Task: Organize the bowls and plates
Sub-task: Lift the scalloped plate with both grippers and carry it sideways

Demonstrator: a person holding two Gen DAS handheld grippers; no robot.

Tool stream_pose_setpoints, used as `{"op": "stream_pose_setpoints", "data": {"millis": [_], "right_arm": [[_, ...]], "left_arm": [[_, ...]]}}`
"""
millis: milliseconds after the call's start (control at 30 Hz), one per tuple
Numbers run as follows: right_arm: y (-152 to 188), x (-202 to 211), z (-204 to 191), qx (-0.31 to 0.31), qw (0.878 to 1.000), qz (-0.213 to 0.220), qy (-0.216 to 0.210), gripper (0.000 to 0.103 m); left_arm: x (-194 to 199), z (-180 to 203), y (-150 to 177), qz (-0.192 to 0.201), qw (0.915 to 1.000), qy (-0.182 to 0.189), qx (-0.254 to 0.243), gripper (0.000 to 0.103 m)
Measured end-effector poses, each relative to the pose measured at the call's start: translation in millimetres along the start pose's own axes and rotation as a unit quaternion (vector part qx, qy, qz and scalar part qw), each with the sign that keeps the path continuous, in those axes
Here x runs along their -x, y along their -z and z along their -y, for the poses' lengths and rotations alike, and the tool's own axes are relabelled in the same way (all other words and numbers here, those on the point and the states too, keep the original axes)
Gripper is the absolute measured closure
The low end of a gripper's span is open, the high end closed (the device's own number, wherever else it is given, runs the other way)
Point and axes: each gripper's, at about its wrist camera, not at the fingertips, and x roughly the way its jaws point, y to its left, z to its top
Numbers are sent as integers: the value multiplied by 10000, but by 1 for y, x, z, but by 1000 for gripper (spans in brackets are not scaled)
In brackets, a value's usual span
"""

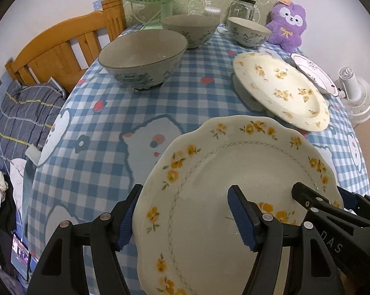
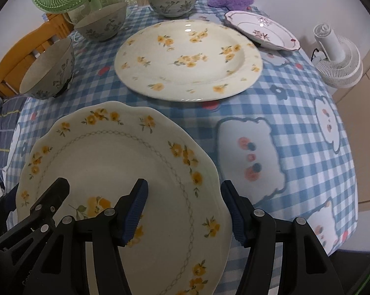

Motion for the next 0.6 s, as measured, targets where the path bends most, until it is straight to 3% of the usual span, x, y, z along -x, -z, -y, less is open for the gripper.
{"op": "stream_pose_setpoints", "data": {"millis": [600], "right_arm": [[-15,24,94,-124,9996,222,108,38]], "left_arm": [[11,91,-8,122,9998,123,-109,33]]}}
